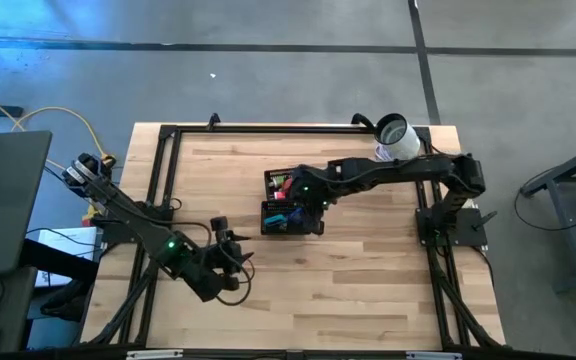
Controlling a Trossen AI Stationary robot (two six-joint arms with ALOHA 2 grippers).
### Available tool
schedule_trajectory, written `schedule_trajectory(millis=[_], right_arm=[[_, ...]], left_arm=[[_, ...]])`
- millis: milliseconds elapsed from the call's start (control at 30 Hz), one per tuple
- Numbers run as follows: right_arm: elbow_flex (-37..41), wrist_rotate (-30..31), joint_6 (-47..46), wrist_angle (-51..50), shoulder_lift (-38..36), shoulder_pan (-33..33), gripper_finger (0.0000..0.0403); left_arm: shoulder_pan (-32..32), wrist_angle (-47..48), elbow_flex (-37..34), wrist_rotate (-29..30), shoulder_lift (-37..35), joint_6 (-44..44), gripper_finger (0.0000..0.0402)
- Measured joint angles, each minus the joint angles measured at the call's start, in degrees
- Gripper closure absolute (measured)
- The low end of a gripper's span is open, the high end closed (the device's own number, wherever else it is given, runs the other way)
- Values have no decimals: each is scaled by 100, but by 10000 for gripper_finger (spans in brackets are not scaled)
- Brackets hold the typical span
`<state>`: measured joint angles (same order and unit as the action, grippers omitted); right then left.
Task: Pick & Place Office items
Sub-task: Put the blue digital clock into the bottom black bin
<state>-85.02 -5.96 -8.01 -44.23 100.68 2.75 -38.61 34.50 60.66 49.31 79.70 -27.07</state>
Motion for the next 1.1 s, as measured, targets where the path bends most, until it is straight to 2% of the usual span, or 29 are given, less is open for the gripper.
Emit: schedule_trajectory(millis=[400, 733, 1100], right_arm=[[-102, 159, 332, -260, 282, 1, 351], [-98, -21, 373, -312, 663, -53, 351], [-101, -19, 528, -329, 908, -11, 351]], left_arm=[[35, 23, -4, -37, 0, -48, 225], [228, 10, -26, -207, 0, -89, 225], [369, -296, -500, -310, 0, -148, 225]])
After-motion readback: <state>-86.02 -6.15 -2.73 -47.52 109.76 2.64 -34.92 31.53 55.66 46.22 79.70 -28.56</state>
